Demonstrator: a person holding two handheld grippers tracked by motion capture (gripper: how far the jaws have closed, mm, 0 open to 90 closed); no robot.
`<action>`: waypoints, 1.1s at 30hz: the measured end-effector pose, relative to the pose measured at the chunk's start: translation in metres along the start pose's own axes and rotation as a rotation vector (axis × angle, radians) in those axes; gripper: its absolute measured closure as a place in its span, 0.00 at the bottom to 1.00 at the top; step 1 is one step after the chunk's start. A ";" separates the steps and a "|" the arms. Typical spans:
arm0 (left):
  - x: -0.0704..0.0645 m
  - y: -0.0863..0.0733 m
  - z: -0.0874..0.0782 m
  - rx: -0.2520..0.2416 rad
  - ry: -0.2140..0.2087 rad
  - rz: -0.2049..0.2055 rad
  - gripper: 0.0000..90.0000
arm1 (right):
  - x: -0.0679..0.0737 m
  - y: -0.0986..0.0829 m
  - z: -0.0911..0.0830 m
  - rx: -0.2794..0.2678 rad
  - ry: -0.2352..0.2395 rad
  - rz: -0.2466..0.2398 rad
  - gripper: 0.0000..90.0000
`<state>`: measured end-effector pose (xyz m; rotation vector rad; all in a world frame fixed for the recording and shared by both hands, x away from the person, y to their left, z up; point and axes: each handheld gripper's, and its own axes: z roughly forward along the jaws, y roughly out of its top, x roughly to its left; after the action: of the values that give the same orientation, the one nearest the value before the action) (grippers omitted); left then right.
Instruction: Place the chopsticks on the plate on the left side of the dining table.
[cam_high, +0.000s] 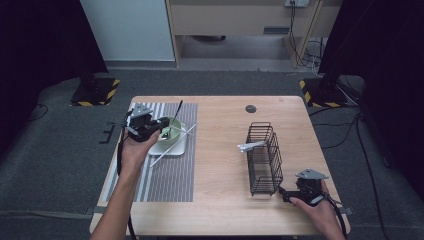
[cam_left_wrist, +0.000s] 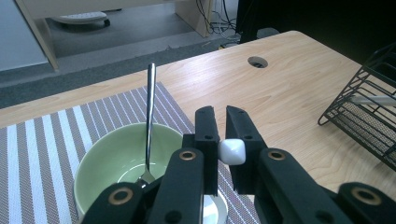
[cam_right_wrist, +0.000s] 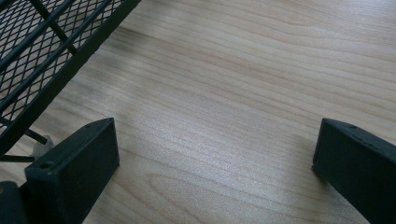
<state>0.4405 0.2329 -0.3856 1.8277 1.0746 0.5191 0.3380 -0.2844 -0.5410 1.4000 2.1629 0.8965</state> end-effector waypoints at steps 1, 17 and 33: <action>0.000 0.000 0.000 0.000 0.000 0.000 0.92 | 0.000 0.000 0.000 0.000 0.000 0.000 0.00; 0.000 -0.009 -0.002 0.007 0.013 0.007 0.92 | 0.000 0.000 0.000 0.000 0.000 0.000 0.00; -0.008 -0.034 -0.015 0.041 0.036 0.020 0.92 | 0.000 0.000 0.000 0.000 0.000 0.000 0.00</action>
<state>0.4100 0.2399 -0.4071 1.8731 1.0999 0.5469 0.3382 -0.2844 -0.5410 1.3998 2.1631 0.8965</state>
